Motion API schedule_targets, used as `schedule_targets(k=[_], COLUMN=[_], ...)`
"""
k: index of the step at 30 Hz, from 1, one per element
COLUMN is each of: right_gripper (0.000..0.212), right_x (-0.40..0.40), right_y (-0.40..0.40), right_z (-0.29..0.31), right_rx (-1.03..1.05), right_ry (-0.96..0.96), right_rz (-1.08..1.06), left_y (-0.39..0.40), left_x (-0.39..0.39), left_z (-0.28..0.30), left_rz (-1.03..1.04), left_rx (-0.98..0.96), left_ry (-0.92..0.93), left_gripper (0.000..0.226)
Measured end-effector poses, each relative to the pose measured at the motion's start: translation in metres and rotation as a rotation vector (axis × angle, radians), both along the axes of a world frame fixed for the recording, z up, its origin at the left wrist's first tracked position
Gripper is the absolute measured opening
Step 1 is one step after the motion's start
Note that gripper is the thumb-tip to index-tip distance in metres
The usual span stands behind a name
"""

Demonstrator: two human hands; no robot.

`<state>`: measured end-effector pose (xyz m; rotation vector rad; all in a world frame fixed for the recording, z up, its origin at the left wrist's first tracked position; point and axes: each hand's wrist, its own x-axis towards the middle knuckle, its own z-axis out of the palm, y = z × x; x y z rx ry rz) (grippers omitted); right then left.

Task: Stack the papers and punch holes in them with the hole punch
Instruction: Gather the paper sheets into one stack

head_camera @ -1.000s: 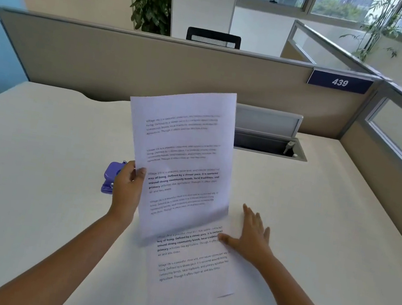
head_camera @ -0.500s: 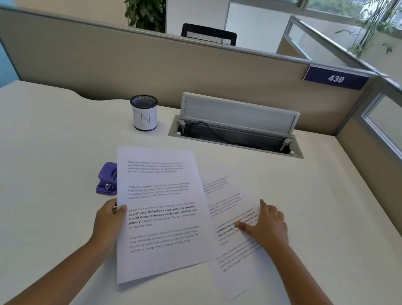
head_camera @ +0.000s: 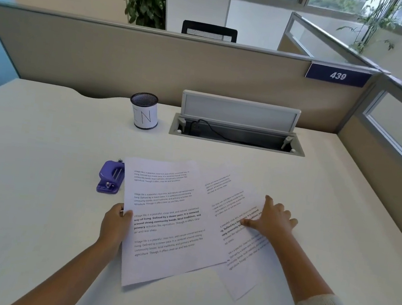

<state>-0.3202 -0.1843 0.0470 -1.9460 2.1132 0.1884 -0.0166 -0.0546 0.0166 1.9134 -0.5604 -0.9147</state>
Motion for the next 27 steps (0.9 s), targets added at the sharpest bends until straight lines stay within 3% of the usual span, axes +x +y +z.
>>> schedule_targets(k=[5,8,11,14,24,27], right_gripper=[0.093,0.08,0.051,0.028,0.022,0.027], right_x=[0.002,-0.003,-0.007,-0.013,-0.003,0.012], right_y=[-0.004,-0.005,-0.002,-0.001,0.013,0.012], right_z=[0.003,0.002,0.006,0.024,0.115,0.126], right_rx=[0.038,0.047,0.002,-0.115,-0.475,-0.468], right_ry=[0.002,-0.145,-0.325,-0.36,-0.364,-0.54], right_rz=[-0.042,-0.055,-0.085,-0.08,0.028,0.071], left_y=[-0.002,-0.002,-0.002,-0.003,-0.011,-0.011], left_x=[0.001,0.001,0.001,0.0,-0.012,-0.012], left_z=[0.002,0.003,0.007,0.009,0.008,0.006], left_rz=[-0.022,0.001,0.008,0.023,0.019,0.02], left_rx=[-0.001,-0.019,-0.036,-0.057,-0.125,-0.127], left_ry=[0.001,0.067,0.125,0.193,0.381,0.39], left_gripper=[0.015,0.021,0.019,0.019,0.021,0.016])
